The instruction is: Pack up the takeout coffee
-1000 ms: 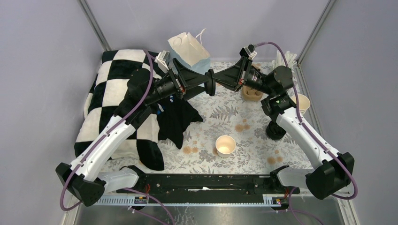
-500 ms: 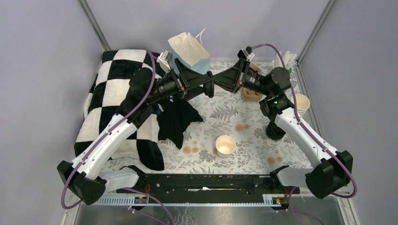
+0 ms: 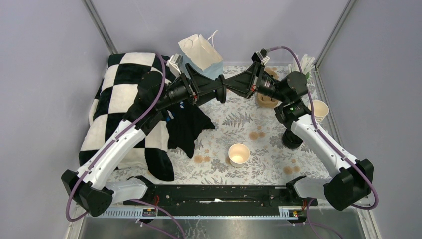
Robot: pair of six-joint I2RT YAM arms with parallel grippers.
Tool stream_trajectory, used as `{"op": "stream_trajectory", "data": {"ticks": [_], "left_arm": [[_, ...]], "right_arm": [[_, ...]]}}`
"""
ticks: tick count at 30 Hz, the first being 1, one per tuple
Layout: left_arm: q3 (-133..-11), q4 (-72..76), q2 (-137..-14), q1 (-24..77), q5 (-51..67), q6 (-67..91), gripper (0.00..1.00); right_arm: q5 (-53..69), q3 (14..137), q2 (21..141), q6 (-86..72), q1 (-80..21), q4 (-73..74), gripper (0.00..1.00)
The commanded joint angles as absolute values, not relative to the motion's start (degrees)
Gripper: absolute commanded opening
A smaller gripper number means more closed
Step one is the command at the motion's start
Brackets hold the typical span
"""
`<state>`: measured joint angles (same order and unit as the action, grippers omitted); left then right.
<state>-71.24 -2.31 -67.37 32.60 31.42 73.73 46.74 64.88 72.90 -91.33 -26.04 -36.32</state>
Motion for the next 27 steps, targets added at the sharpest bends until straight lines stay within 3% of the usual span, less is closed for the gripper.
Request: {"op": "stream_trajectory", "data": {"ticks": [1, 5, 8, 12, 14, 17, 19, 21, 24, 27], "left_arm": [[-74.4, -2.9, -68.1, 32.7, 31.8, 71.9, 0.73], [-76.7, -8.2, -68.7, 32.7, 30.8, 69.1, 0.69], [-77.0, -9.5, -68.9, 32.7, 30.5, 68.4, 0.68], [-78.8, -15.2, -69.0, 32.7, 29.1, 65.3, 0.68], [-80.3, -19.6, -69.2, 32.7, 27.7, 62.8, 0.68], [-82.9, -27.7, -69.7, 32.8, 24.1, 58.1, 0.67], [-85.7, -34.2, -70.5, 34.5, 19.7, 53.7, 0.67], [-89.5, -41.5, -72.5, 38.1, 13.4, 48.9, 0.67], [-95.6, -50.5, -77.3, 46.9, 3.0, 43.8, 0.67], [-102.6, -57.9, -83.9, 57.5, -6.4, 41.2, 0.67]], "right_arm": [[47.1, 65.1, 72.7, -91.2, -27.2, -39.1, 0.15], [46.9, 64.6, 72.5, -90.8, -27.2, -38.2, 0.16], [46.8, 64.0, 72.2, -90.2, -27.2, -37.3, 0.25], [46.2, 65.1, 70.6, -84.4, -26.8, -27.7, 0.71], [44.8, 67.6, 69.4, -76.7, -25.7, -14.0, 0.82], [39.9, 73.4, 67.6, -58.6, -18.9, 15.2, 0.86], [30.7, 79.8, 68.5, -44.4, -13.7, 39.5, 0.89], [18.0, 87.1, 70.6, -31.7, -12.8, 54.6, 0.90], [4.8, 89.2, 70.8, -21.1, -12.7, 63.5, 0.91], [1.3, 85.2, 69.0, -15.2, -12.7, 65.4, 0.92]]}}
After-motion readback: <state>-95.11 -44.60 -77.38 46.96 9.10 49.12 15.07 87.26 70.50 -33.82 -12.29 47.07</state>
